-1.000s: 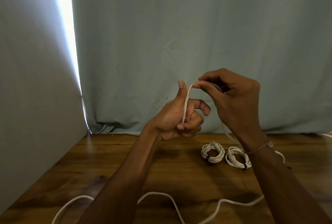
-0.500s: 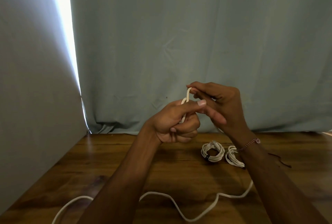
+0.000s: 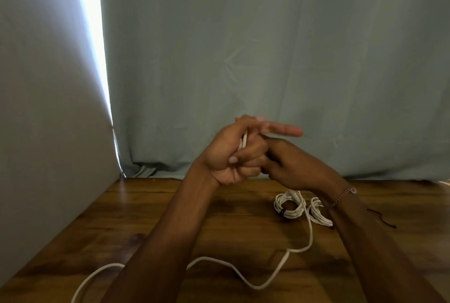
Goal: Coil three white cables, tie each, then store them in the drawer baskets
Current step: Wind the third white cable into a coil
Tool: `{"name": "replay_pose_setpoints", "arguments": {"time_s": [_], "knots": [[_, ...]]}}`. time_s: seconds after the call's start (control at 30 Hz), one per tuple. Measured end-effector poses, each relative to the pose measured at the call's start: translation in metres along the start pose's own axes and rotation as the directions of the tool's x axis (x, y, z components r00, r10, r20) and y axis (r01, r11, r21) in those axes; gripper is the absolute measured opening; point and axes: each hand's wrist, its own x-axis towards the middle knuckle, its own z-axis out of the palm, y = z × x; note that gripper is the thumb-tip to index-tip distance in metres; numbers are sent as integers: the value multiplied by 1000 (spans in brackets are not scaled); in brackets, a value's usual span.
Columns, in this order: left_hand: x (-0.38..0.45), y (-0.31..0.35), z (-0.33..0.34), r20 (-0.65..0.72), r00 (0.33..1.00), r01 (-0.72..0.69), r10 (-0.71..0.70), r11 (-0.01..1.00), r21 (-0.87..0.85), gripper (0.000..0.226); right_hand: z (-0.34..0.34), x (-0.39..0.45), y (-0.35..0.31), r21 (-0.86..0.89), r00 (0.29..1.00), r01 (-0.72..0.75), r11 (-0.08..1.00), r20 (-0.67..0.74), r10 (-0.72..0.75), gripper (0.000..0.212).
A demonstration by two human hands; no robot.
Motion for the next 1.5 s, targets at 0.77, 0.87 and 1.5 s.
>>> {"name": "replay_pose_setpoints", "arguments": {"time_s": [0.77, 0.87, 1.5], "knots": [[2, -12, -26, -503, 766, -318, 400, 916, 245, 45, -20, -30, -63, -382, 978, 145, 913, -83, -190, 35], [3, -12, -26, -546, 760, -255, 353, 934, 250, 44, -28, -29, -63, -353, 961, 186, 917, -128, -245, 39], [7, -19, -2, -298, 952, -26, 70, 988, 150, 81, -45, -22, -31, -605, 628, 194, 772, -528, -572, 11]]}}
